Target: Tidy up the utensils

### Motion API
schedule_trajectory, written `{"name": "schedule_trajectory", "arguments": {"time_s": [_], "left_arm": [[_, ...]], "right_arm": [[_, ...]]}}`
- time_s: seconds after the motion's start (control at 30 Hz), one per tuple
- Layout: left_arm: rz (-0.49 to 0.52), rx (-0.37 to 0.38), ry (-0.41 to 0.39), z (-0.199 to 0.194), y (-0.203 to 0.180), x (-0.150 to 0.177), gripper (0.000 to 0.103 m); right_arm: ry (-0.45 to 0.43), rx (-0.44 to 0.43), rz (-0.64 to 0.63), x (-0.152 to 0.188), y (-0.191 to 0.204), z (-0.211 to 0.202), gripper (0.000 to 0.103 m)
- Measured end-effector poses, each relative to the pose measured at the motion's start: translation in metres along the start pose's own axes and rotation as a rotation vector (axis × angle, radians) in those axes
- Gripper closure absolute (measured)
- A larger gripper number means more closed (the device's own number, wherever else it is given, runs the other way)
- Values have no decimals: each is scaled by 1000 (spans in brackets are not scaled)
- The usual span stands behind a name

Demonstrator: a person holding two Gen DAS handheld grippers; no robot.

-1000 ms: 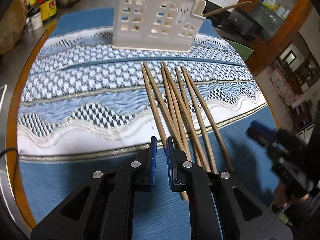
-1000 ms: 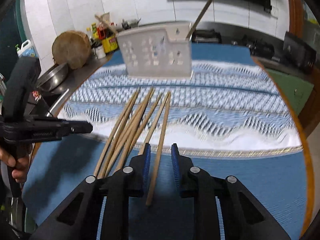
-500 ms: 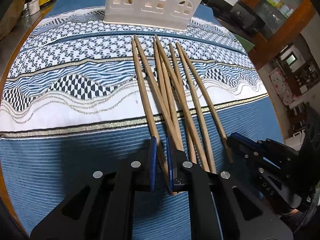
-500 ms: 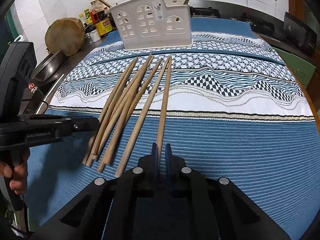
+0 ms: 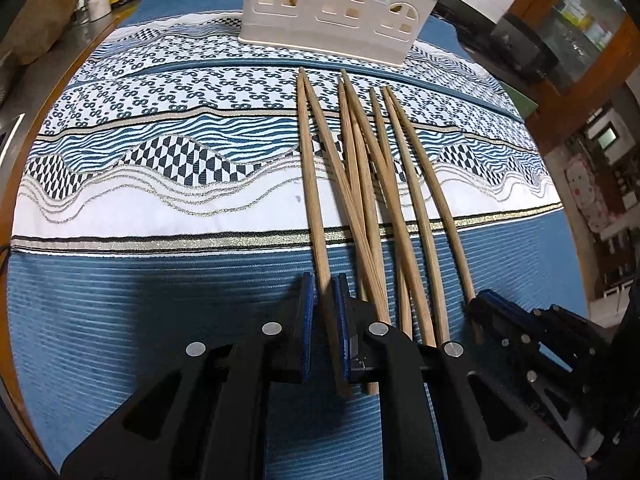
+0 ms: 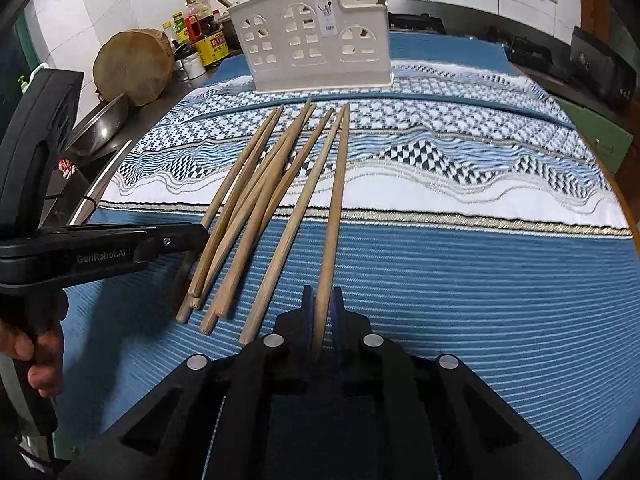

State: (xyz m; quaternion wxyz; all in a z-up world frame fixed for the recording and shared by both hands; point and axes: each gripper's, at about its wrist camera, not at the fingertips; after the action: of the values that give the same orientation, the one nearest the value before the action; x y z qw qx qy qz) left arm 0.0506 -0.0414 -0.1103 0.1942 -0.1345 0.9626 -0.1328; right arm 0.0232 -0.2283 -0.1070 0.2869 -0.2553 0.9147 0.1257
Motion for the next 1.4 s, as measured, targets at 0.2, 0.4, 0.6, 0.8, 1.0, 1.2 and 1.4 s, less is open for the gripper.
{"name": "schedule_trajectory", "arguments": {"time_s": [0.2,0.4,0.6,0.8,1.0,1.2,1.4], "left_arm": [[9,-25,-20,2,-6,1,90],[-1,-8,-32,2,-5,3,90],[-8,9,-30,0,1,4,90],[18,1,-16,-1,-1,1,96],[27,-21,-49,-12,9,-6,97],[34,14,-164,-45,20,-18,98],[48,43,-210,-60,19,-29,98]], "right_arm": [[-19,17,-7,2,2,0,95],[-21,24,-3,0,0,-3,96],[-93,71,-18,-12,-4,-30,96],[-215,109,-50,-38,-8,-72,96],[-304,118,-60,-64,-12,-99,96],[-360,116,-71,-86,-16,-111,96],[-396,121,-92,-104,-15,-118,96]]}}
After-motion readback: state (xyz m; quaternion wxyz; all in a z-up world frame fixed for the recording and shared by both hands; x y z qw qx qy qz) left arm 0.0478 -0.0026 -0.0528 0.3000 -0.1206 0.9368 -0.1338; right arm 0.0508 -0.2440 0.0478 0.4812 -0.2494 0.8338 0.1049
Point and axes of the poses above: each gripper's, at about its wrist camera, not at the fingertips, and z roughly the way its jaws point, y to its left, x to its underside, and after that the axes turned 12 degrees about -z, right-handed
